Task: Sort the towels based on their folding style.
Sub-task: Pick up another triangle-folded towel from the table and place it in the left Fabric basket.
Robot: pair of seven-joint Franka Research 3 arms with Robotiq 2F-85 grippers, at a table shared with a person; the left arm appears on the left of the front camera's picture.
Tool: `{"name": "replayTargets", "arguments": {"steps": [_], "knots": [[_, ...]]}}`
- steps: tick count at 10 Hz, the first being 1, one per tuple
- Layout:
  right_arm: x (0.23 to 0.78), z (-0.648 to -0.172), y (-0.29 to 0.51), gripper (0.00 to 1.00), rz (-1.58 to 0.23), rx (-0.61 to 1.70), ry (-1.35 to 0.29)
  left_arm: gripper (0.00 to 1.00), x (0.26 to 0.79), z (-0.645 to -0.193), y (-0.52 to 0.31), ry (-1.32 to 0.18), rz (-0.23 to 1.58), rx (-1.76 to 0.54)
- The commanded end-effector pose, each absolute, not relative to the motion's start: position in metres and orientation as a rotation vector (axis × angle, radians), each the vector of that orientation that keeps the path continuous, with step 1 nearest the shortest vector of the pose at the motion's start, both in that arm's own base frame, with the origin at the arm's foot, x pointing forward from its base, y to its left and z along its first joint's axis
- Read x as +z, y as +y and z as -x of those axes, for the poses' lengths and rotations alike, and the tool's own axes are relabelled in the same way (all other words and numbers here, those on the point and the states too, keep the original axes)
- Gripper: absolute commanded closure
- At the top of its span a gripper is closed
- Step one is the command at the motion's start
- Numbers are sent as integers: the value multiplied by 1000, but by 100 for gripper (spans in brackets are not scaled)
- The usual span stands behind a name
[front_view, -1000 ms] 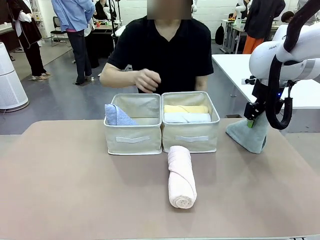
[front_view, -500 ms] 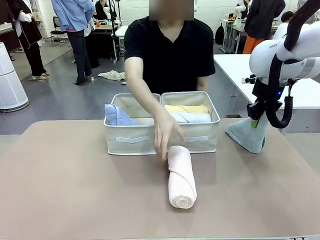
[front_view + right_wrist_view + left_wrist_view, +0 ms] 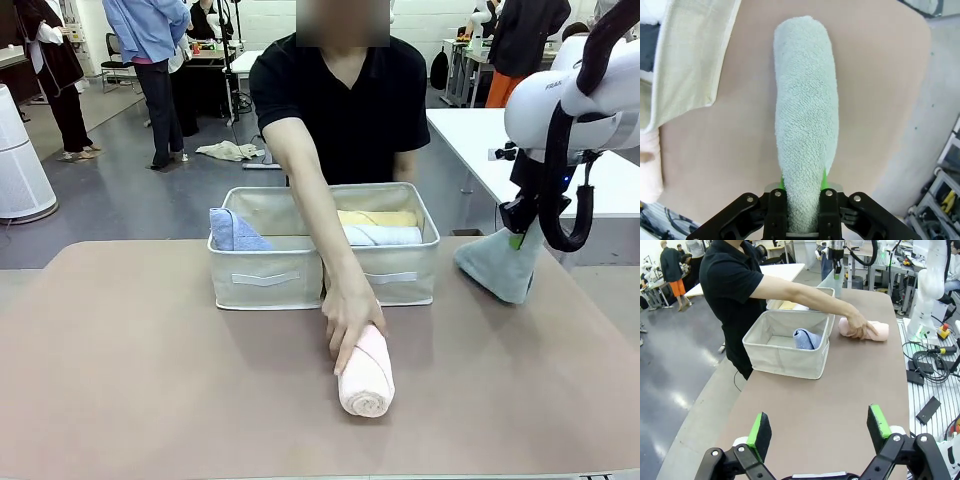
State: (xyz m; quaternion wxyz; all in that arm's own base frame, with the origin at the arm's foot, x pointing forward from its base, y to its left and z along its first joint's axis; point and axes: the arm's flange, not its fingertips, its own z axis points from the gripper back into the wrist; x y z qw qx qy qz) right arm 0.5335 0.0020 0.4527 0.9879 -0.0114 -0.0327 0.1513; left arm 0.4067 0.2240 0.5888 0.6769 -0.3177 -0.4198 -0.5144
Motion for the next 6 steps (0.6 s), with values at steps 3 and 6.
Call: {"name": "replayTargets", "arguments": {"steps": [3, 6], "knots": [[544, -455, -5, 100, 103, 339, -80, 0, 590, -406, 225, -945, 719, -1160], [612, -394, -10, 100, 153, 397, -85, 0, 590, -406, 225, -945, 719, -1160]]}}
